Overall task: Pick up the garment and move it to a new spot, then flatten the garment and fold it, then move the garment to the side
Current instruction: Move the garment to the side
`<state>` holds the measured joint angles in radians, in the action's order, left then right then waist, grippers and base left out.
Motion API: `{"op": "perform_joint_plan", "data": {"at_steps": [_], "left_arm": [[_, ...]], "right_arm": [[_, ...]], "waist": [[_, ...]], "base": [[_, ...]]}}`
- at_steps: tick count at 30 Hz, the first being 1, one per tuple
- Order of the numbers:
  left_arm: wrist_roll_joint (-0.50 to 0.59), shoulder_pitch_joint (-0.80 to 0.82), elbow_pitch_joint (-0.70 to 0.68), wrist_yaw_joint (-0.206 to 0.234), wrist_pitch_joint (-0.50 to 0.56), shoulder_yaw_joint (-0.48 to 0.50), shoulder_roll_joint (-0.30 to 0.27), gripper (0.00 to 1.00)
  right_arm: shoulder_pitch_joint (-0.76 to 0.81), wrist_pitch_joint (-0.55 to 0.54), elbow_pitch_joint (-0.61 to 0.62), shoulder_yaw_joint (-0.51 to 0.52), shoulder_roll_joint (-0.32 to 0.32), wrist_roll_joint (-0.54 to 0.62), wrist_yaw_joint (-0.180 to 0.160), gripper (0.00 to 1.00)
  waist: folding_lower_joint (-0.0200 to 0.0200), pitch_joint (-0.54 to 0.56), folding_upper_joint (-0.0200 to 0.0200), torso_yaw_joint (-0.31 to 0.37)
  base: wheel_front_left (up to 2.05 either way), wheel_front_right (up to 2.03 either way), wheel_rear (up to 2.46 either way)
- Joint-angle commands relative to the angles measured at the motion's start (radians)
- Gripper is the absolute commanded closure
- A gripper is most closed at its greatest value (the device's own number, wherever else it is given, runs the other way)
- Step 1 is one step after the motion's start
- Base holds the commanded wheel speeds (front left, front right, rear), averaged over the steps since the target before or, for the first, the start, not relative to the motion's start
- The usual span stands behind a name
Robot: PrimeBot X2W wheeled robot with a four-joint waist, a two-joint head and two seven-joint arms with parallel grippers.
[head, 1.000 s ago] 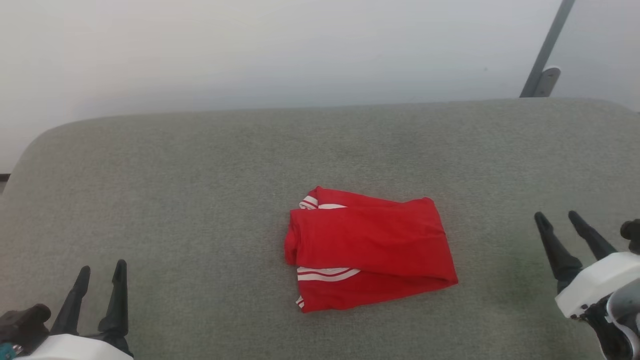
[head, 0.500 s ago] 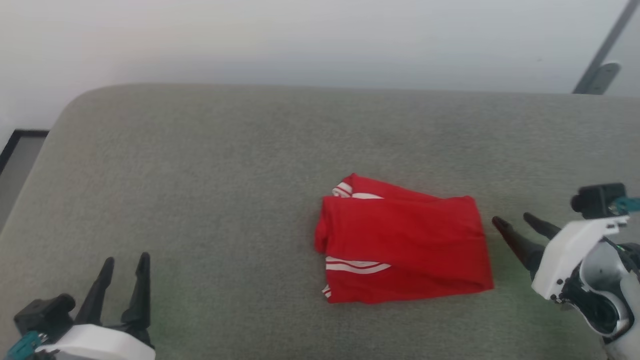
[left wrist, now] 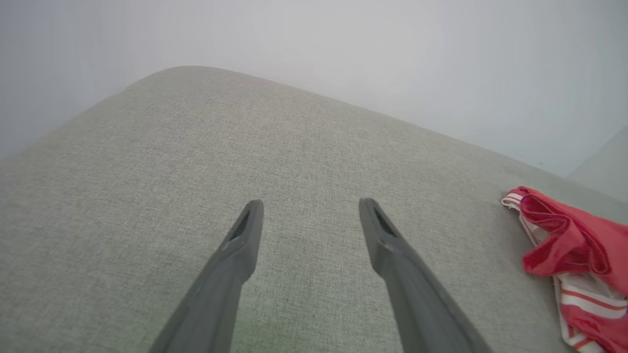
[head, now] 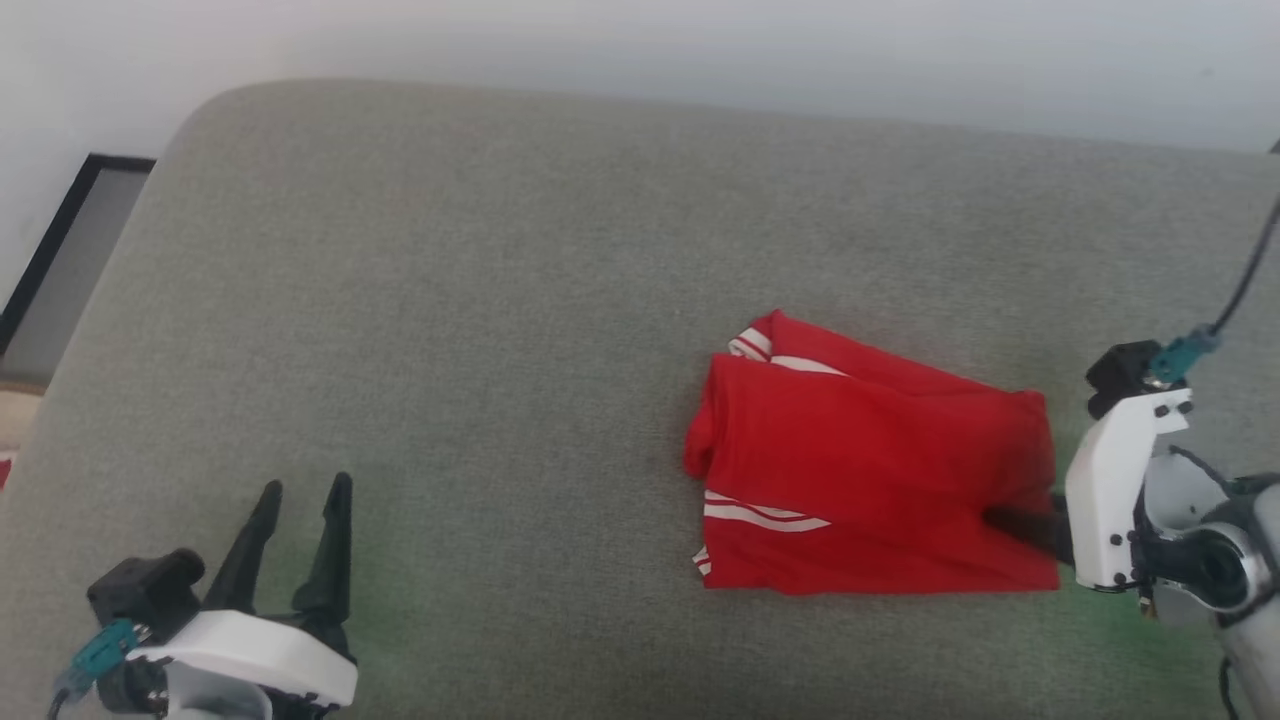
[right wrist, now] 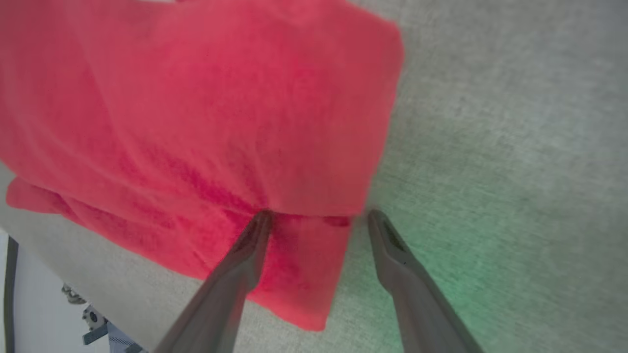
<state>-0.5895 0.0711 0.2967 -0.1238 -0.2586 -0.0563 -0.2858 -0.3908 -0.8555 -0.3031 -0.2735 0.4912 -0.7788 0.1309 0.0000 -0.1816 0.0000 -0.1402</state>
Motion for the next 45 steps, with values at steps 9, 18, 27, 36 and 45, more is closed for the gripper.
{"op": "perform_joint_plan", "data": {"at_steps": [9, 18, 27, 36, 45], "left_arm": [[0.011, 0.059, 0.037, -0.004, -0.007, -0.024, 0.011, 0.0], [0.013, 0.08, 0.022, -0.005, -0.007, -0.009, 0.001, 0.0], [0.021, 0.117, -0.015, -0.005, -0.007, -0.013, 0.007, 0.0], [0.038, 0.178, -0.029, -0.006, -0.007, -0.048, 0.013, 0.0], [0.046, 0.27, -0.049, -0.006, -0.007, -0.102, 0.014, 0.0]], "right_arm": [[-0.033, -0.166, -0.01, 0.029, -0.061, 0.006, 0.0, 1.0], [-0.056, -0.156, 0.048, 0.101, -0.043, 0.016, 0.0, 1.0], [-0.108, -0.15, 0.085, 0.182, 0.018, 0.042, 0.0, 1.0], [-0.157, -0.129, 0.055, 0.245, 0.085, 0.065, 0.0, 1.0], [-0.225, -0.049, -0.011, 0.279, 0.172, 0.1, -0.001, 1.0]], "waist": [[0.0, -0.032, 0.0, -0.03], [0.0, -0.043, 0.0, -0.008], [0.0, -0.082, 0.0, 0.056], [0.0, -0.131, 0.0, 0.146], [0.0, -0.186, 0.0, 0.235]], "base": [[0.0, 0.0, 0.0], [0.0, 0.0, 0.0], [0.0, 0.0, 0.0], [0.0, 0.0, 0.0], [0.0, 0.0, 0.0]]}}
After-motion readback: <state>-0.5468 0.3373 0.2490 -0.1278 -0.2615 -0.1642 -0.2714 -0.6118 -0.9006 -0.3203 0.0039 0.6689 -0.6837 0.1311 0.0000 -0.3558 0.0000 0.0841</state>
